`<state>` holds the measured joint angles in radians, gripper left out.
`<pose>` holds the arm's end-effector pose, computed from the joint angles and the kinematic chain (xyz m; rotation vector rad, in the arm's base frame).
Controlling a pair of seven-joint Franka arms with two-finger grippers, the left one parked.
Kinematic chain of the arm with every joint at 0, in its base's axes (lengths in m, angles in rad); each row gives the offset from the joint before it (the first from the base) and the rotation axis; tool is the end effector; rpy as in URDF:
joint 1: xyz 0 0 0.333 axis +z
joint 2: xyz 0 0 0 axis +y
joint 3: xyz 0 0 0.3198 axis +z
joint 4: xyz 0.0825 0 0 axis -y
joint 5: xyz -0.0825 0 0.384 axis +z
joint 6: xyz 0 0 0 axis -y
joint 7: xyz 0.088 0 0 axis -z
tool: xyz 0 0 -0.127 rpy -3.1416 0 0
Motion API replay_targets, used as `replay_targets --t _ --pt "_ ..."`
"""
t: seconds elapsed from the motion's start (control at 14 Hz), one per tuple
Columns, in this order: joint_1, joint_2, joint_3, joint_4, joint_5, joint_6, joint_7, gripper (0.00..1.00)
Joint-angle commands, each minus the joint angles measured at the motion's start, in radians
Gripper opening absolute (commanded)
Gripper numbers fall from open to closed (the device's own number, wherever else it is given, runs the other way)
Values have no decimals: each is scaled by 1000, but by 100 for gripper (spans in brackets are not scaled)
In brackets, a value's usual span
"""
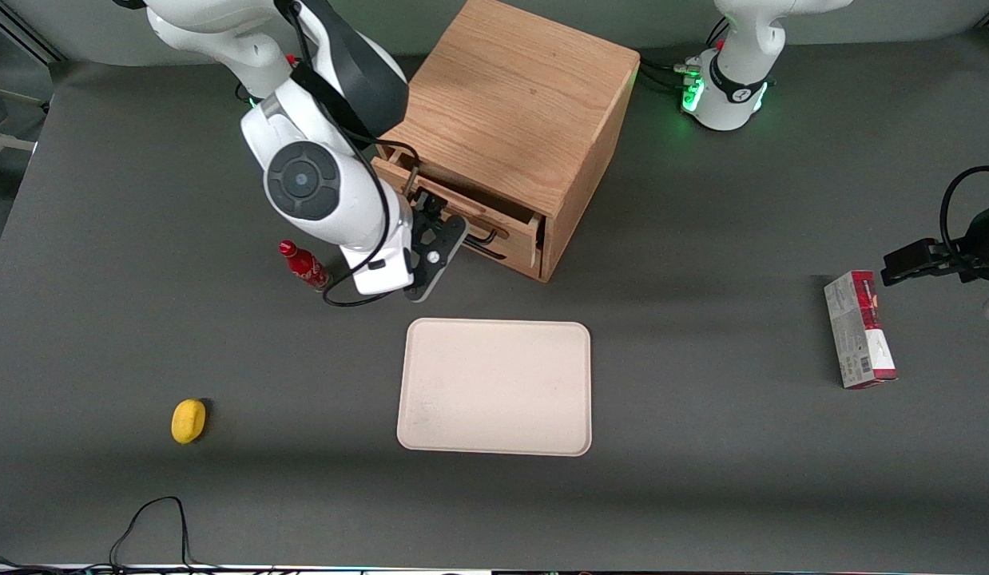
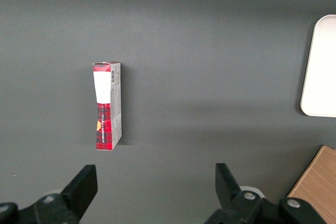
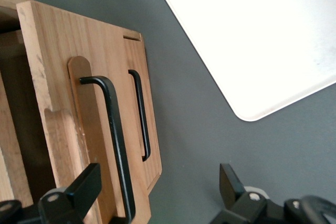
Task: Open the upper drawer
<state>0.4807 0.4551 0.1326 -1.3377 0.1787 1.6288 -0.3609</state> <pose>0.5474 0.3928 0.4455 -2.5981 -1.3209 0.2755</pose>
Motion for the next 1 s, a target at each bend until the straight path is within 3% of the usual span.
replay_targets --t 0.0,0.93 --pt "39 4 -11 -29 5 15 51 100" --pt "64 -12 -14 -138 -33 75 77 100"
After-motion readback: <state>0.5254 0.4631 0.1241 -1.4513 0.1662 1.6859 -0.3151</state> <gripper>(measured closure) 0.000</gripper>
